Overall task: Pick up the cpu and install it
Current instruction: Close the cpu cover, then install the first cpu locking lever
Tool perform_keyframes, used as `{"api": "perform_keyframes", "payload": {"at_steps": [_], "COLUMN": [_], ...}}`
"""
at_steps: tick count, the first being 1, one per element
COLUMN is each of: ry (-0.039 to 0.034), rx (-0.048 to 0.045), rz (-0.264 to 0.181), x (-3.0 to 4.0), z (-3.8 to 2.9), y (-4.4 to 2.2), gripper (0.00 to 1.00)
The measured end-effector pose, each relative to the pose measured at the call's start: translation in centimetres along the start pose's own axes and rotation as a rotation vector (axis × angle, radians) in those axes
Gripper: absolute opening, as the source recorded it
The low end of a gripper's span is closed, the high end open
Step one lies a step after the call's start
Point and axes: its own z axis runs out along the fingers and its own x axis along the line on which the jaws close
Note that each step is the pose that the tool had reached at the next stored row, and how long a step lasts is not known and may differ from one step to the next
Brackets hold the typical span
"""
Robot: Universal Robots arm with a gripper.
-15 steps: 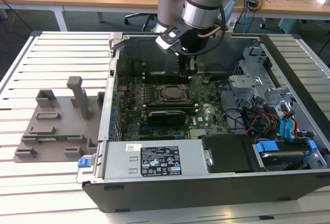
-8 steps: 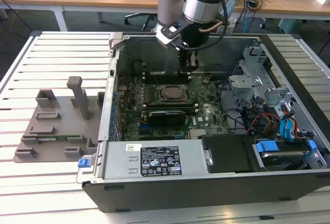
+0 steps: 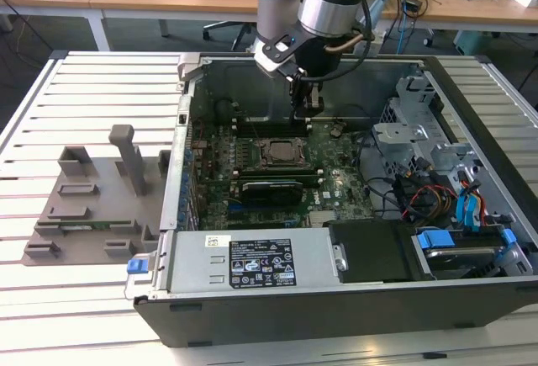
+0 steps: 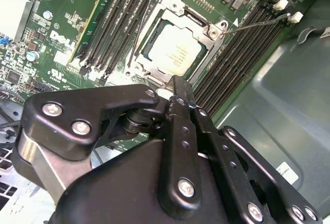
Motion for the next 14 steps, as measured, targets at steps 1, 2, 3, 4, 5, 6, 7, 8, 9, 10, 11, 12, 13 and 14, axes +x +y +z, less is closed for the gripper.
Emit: {"api": "perform_keyframes", "payload": {"at_steps": [1, 2, 3, 4, 5, 6, 7, 8, 9, 10, 11, 12, 13, 14], "ry": [0.0000, 0.0001, 0.0001, 0.0001, 0.0002, 0.0002, 0.0003, 0.0004, 0.0004, 0.0004, 0.0004, 0.0004, -0.0009, -0.0024], "rx": [-0.0001, 0.0000, -0.0001, -0.0001, -0.0001, -0.0001, -0.0001, -0.0001, -0.0001, -0.0001, -0.0001, -0.0001, -0.0004, -0.0008], "rz": [0.000, 0.000, 0.000, 0.000, 0.000, 0.000, 0.000, 0.000, 0.000, 0.000, 0.000, -0.001, -0.012, -0.026], "x": [0.00, 0.00, 0.00, 0.00, 0.00, 0.00, 0.00, 0.00, 0.00, 0.00, 0.00, 0.00, -0.01, 0.00], "z": [0.00, 0.00, 0.00, 0.00, 0.00, 0.00, 0.00, 0.00, 0.00, 0.00, 0.00, 0.00, -0.01, 0.00], "y": [0.00, 0.00, 0.00, 0.00, 0.00, 0.00, 0.00, 0.00, 0.00, 0.00, 0.00, 0.00, 0.00, 0.00], "gripper": [0.11, 0.11, 0.11, 0.11, 0.11, 0.11, 0.11, 0.11, 0.11, 0.11, 0.11, 0.11, 0.11, 0.11]}}
